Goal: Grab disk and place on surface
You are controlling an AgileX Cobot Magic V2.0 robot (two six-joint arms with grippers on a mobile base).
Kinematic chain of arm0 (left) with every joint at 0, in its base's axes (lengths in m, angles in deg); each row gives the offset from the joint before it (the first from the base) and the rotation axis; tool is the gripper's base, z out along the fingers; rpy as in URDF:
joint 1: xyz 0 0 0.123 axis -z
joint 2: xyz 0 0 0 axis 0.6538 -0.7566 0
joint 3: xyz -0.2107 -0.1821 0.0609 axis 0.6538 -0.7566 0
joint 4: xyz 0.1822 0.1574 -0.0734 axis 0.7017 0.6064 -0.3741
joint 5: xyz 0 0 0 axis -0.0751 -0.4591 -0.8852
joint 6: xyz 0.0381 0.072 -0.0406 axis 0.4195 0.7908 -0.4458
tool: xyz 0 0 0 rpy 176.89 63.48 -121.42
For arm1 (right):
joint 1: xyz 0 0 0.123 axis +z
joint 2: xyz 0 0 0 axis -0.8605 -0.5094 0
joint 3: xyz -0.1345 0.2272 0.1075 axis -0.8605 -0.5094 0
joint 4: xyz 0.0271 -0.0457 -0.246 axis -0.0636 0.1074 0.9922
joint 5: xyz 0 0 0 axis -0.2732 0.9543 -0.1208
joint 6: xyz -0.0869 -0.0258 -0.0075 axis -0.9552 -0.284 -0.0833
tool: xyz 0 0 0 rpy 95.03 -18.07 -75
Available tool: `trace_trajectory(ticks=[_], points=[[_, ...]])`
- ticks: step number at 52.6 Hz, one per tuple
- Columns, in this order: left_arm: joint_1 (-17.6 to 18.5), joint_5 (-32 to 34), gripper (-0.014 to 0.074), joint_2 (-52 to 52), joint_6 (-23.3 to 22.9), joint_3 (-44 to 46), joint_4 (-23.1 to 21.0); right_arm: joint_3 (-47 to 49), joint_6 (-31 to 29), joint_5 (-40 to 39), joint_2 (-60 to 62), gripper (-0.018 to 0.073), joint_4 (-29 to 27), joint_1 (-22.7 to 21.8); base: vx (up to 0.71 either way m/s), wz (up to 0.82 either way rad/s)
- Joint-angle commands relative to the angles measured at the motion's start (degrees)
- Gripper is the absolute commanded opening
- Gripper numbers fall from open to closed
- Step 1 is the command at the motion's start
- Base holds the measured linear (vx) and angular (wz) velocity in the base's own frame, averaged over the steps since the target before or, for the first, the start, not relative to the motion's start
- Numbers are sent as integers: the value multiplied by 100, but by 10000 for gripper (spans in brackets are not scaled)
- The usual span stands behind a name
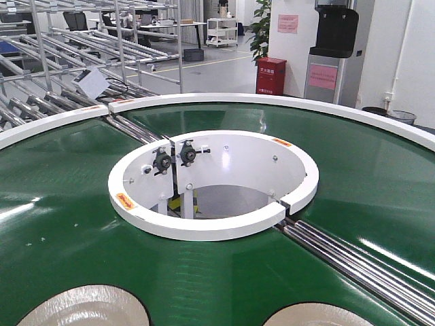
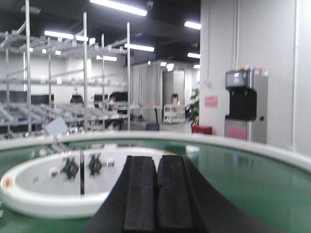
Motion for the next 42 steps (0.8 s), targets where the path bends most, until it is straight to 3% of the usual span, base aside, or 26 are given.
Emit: trace_trajectory(ticks=[1, 6, 15, 26, 42], points=[[15, -283, 1, -352, 446, 1308, -55, 1171, -135, 27, -289, -9, 35, -26, 0, 0], [15, -900, 1, -1275, 822, 2511, -55, 2325, -389, 347, -1114, -9, 40, -26, 0, 0], [15, -1228, 1, -2935, 787, 3574, -76, 3425, -420, 281, -2738, -9, 40, -21, 0, 0], [15, -1133, 1, -4043, 753, 3744, -77, 3621, -326, -64, -4057, -9, 40, -21, 0, 0], [15, -1032, 34, -4488, 753, 3744, -77, 3621, -326, 24, -4506, 23, 35, -21, 0, 0]])
